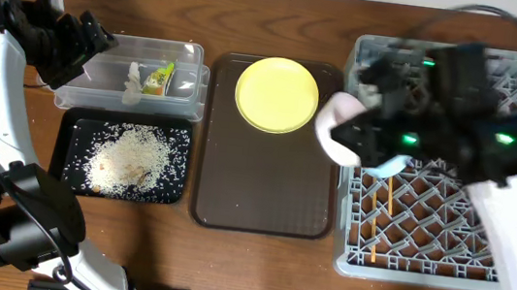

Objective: Sort waste into correct bins and load items into the dishwasher rack
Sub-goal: 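Carry the pink bowl with the right gripper and place it in the rack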

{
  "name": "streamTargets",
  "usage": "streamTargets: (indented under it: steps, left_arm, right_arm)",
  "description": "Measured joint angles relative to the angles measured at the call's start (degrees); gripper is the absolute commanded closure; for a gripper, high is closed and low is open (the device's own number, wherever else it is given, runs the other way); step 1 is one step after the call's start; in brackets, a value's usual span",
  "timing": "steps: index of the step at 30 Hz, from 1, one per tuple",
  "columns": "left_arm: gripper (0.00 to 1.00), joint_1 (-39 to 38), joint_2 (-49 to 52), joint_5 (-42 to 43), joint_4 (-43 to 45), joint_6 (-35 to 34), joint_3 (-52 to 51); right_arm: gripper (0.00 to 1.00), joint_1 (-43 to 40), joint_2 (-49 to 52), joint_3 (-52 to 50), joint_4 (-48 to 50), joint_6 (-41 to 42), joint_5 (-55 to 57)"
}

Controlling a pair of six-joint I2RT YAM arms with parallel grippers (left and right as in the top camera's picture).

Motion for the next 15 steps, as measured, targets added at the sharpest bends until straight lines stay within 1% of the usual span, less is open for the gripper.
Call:
streamTargets:
  steps: [2, 6, 10, 15]
  left_arm:
    - [0.09, 0.0, 0.0, 0.0, 0.0, 0.0, 0.0]
    - [0.09, 0.0, 0.0, 0.0, 0.0, 0.0, 0.0]
    - [0.09, 0.0, 0.0, 0.0, 0.0, 0.0, 0.0]
    - [0.09, 0.0, 0.0, 0.0, 0.0, 0.0, 0.0]
  right_arm:
    - [0.99, -3.0, -2.5, -1.5, -1.1, 0.1, -4.9]
    - [0.99, -8.0, -7.4, -7.0, -0.4, 0.2, -13.7]
    - [0.99, -12.7, -11.8, -15.6, 2.4, 0.2, -19.9]
    - [0.99, -20.5, -15.5, -29.5, 6.8, 0.4, -27.5]
